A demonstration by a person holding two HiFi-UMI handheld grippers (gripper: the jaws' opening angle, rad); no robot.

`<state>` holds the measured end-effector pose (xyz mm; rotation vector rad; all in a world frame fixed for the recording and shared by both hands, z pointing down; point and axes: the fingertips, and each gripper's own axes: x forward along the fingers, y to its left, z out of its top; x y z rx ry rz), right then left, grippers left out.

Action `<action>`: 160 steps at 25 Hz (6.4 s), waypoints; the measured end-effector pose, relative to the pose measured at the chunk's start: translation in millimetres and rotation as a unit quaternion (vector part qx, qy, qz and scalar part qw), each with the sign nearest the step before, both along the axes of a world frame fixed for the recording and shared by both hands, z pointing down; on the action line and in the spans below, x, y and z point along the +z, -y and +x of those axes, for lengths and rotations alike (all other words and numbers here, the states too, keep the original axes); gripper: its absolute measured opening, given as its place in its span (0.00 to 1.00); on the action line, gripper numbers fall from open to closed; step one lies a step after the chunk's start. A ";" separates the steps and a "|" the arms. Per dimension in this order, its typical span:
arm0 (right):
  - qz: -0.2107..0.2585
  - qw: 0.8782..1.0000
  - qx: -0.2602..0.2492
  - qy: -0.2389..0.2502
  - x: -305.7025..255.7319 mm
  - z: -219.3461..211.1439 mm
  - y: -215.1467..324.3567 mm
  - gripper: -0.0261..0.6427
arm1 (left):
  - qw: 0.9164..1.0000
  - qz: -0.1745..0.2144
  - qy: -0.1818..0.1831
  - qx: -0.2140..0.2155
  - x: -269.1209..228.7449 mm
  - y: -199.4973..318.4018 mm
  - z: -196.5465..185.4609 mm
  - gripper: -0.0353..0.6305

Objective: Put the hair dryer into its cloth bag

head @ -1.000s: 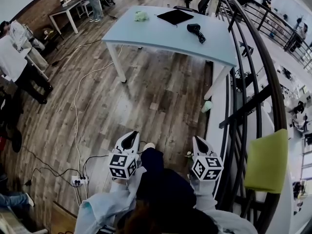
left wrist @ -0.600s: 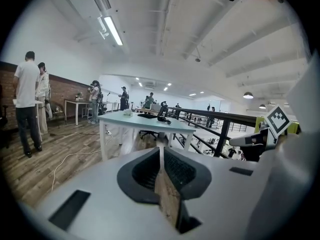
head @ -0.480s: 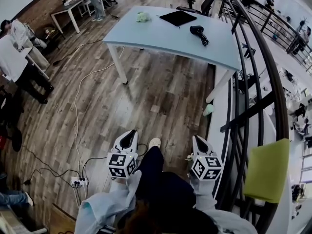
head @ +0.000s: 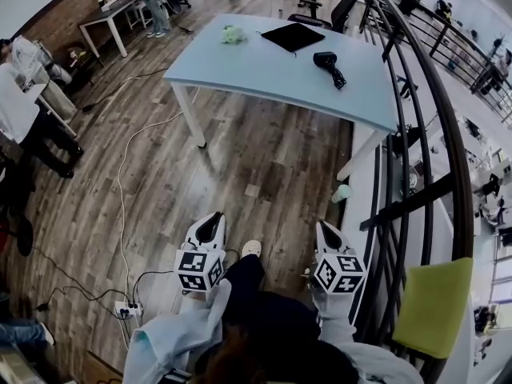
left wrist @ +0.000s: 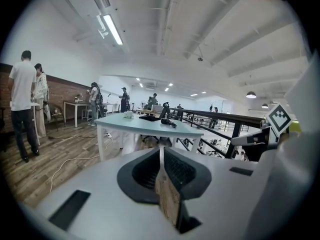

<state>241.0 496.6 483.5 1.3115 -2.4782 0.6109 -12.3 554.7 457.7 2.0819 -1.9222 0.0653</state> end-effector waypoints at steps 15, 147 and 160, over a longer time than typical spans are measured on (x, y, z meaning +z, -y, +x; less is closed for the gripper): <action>0.008 1.000 0.009 -0.003 -16.3 -37.1 104.6 0.05 | 1.000 0.013 0.001 0.012 -18.1 112.0 -37.9 0.11; -0.014 0.987 0.102 -0.121 13.4 -91.9 712.6 0.82 | 0.971 -0.049 -0.039 0.231 16.5 776.6 -119.7 0.27; -0.067 0.972 0.022 -0.223 58.0 -55.8 763.7 0.84 | 0.957 -0.080 -0.038 0.275 47.5 806.4 -98.8 0.27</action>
